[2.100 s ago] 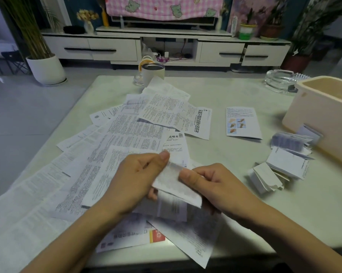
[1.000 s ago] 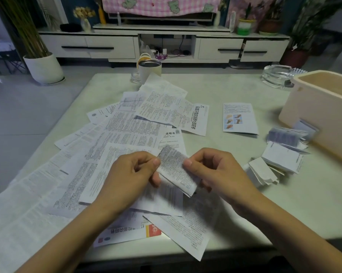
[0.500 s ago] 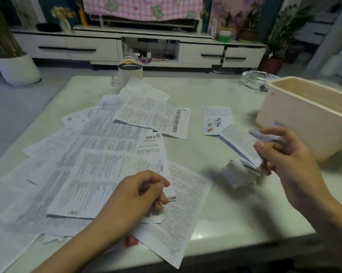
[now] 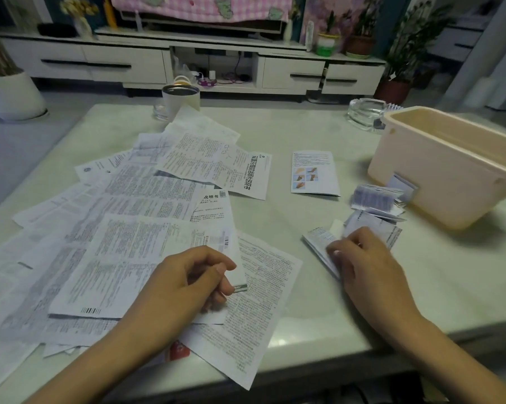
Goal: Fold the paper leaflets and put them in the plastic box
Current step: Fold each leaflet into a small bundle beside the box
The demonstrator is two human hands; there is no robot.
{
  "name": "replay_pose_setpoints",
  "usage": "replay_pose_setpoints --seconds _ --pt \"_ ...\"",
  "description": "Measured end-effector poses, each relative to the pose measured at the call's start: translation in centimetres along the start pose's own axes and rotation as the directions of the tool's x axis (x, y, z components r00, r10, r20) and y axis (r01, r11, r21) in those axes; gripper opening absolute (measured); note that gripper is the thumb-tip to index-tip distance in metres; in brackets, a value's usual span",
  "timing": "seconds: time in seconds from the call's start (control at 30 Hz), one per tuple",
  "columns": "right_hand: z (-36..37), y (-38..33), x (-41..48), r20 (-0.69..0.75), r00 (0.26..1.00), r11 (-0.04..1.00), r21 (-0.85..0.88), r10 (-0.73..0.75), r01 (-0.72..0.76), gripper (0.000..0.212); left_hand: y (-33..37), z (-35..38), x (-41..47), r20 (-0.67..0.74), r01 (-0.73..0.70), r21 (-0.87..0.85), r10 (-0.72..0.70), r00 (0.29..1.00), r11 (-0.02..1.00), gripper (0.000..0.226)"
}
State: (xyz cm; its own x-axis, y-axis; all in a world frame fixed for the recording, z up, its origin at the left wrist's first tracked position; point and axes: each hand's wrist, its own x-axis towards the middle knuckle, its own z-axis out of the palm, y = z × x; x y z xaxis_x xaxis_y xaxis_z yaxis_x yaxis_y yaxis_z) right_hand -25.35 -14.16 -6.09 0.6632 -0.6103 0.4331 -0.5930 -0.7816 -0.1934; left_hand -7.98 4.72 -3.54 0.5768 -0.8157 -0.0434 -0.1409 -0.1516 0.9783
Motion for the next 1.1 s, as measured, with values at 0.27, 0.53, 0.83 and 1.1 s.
replay_pose_setpoints --seconds 0.27,0.53,0.83,1.1 --pt "0.5 0.2 0.9 0.15 0.988 0.999 0.018 0.038 -0.041 0.034 0.2 0.1 0.0 -0.018 0.03 -0.043 -0.03 0.999 0.999 0.02" --pt "0.3 1.9 2.7 0.185 0.977 0.994 0.006 0.109 -0.112 0.034 0.4 -0.7 -0.3 -0.096 -0.01 -0.032 0.006 0.995 0.999 0.021" --pt "-1.8 -1.9 2.7 -0.037 0.999 0.973 0.227 -0.039 0.046 0.011 1.4 -5.1 -0.1 -0.208 -0.135 0.574 0.303 0.93 0.808 0.016" --pt "0.6 -9.1 3.6 0.21 0.916 0.866 0.45 -0.341 0.219 0.038 -0.2 -6.9 -0.7 0.085 -0.077 0.785 0.016 0.996 0.615 0.127"
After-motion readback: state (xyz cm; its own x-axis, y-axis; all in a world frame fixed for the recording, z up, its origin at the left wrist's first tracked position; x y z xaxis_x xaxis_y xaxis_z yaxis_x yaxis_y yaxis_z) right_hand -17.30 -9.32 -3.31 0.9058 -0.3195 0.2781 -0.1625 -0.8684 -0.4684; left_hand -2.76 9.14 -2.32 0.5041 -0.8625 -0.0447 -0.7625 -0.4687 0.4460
